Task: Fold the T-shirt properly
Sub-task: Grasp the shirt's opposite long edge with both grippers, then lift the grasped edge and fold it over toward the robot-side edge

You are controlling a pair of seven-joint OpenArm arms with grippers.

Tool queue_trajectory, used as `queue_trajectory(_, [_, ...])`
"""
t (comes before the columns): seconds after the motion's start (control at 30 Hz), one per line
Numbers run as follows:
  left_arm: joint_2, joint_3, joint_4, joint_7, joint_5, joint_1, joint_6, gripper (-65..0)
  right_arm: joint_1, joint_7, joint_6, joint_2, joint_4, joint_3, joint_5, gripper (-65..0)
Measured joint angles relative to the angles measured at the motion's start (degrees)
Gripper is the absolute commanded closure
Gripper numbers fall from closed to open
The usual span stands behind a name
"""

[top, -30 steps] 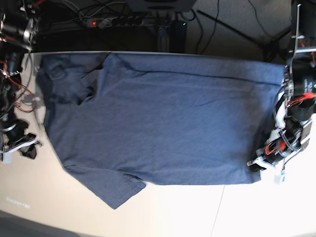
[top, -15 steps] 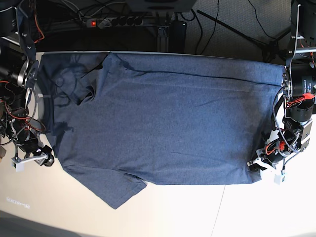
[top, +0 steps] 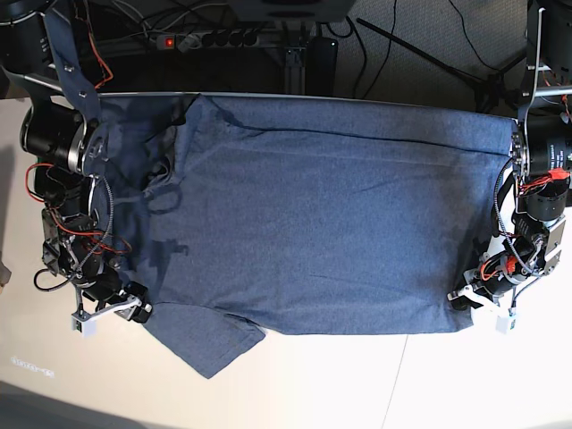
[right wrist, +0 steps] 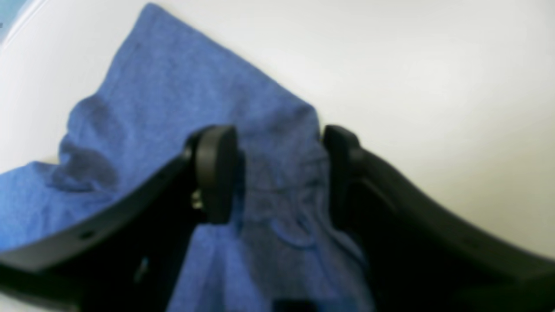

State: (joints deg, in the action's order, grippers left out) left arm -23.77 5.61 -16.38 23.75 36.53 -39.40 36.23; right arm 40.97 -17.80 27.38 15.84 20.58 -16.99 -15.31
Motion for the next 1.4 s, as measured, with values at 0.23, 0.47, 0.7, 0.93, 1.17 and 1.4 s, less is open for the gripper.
queue_trajectory(0.23, [0.1, 0.0, 0.0, 0.0, 0.2, 0.0, 0.0, 0.0, 0.0, 0.7, 0.0, 0.7, 0.1, 0.0, 5.9, -10.5])
queue_trajectory(0.47, [0.1, 0.0, 0.0, 0.0, -0.1, -0.3, 0.0, 0.0, -1.0, 1.5, 0.0, 1.2, 2.4, 0.0, 11.3, 0.0])
queue_trajectory(0.7, [-0.7, 0.1, 0.3, 1.3, 0.7, -2.5, 0.0, 0.0, -1.9, -0.5, 0.1, 2.2, 6.0, 0.2, 8.5, 0.0])
queue_trajectory(0.93, [-2.8, 0.1, 0.3, 6.4, 5.9, -3.1, 1.7, 0.0, -2.0, -4.9, 0.3, 4.0, 9.3, 0.3, 1.2, 0.0])
queue_trajectory(1.17, [-6.5, 0.1, 0.3, 17.1, 16.6, -3.1, 2.0, 0.0, -3.4, -11.4, 0.7, 4.3, 14.7, 0.3, -6.6, 0.0])
queue_trajectory(1.4, [-9.0, 0.1, 0.3, 25.7, 27.8, -1.6, 2.2, 0.0, -13.4, -15.5, 0.8, 4.5, 27.1, 0.4, -11.3, 0.0])
